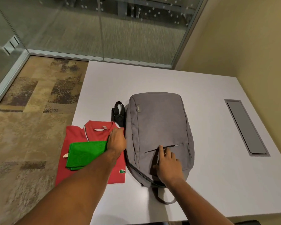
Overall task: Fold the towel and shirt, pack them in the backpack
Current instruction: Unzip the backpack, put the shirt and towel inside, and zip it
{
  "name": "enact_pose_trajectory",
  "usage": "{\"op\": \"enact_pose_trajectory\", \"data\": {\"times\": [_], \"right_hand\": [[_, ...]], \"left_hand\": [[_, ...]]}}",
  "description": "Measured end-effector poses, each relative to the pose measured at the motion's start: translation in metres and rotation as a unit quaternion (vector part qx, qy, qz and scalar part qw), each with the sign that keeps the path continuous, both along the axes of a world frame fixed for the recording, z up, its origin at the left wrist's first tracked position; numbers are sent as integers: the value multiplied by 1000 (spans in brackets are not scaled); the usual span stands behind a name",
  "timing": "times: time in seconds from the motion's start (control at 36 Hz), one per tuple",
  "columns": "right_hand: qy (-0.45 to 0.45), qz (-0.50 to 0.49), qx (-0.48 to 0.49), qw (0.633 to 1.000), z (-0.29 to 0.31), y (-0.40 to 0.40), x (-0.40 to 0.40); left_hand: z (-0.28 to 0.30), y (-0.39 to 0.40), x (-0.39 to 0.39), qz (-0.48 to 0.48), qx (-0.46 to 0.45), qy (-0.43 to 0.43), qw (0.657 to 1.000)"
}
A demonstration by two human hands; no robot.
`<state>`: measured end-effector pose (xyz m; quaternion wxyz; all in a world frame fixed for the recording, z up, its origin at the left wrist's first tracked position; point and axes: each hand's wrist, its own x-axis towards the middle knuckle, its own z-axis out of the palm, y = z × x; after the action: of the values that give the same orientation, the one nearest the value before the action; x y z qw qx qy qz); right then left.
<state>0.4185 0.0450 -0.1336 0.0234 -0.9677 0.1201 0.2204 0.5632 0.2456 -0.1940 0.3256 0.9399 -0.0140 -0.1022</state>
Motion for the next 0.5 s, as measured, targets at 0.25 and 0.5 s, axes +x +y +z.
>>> {"op": "enact_pose_trajectory", "data": {"times": [0.25, 0.5], "right_hand": [[50, -87, 71, 992, -17, 3, 20], [51, -85, 90, 991, -35, -3, 31]], "left_hand": [[-1, -11, 24, -77, 38, -17, 996], [-8, -18, 33, -49, 36, -24, 998]]}}
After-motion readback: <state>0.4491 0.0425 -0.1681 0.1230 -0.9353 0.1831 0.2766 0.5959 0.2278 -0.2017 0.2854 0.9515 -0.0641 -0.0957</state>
